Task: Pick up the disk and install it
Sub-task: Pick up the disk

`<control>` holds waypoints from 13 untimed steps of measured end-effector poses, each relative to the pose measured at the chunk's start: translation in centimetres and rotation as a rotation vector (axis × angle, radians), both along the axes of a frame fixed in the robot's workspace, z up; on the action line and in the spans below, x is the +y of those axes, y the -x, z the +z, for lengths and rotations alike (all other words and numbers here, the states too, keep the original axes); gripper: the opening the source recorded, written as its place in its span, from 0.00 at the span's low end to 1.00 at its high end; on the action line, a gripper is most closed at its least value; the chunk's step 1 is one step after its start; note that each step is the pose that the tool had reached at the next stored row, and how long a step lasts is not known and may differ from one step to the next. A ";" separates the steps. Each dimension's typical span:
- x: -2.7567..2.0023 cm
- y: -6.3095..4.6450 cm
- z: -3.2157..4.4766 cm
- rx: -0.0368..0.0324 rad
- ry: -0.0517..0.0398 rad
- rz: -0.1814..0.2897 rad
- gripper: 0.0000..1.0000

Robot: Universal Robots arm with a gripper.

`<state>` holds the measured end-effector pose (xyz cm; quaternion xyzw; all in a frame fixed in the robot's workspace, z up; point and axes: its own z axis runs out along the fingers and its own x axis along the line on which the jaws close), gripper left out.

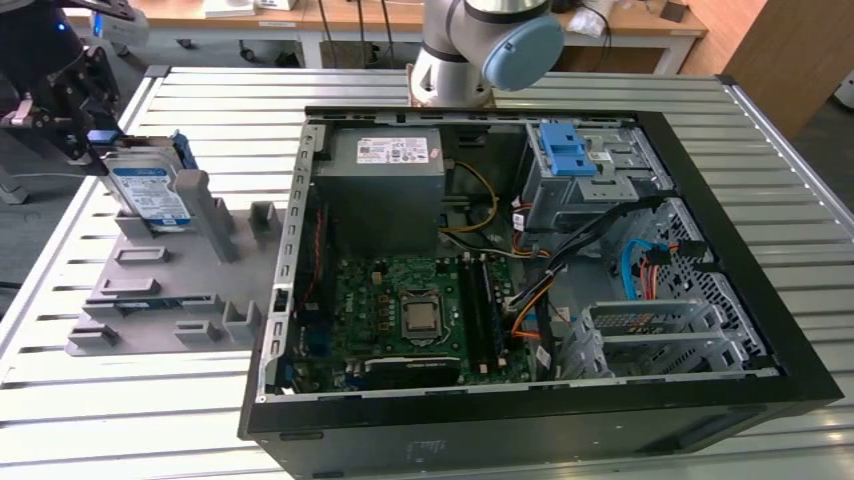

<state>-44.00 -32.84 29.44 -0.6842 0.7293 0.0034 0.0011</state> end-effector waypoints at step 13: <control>0.05 0.0 -0.45 -0.0001 -0.0002 0.000 0.58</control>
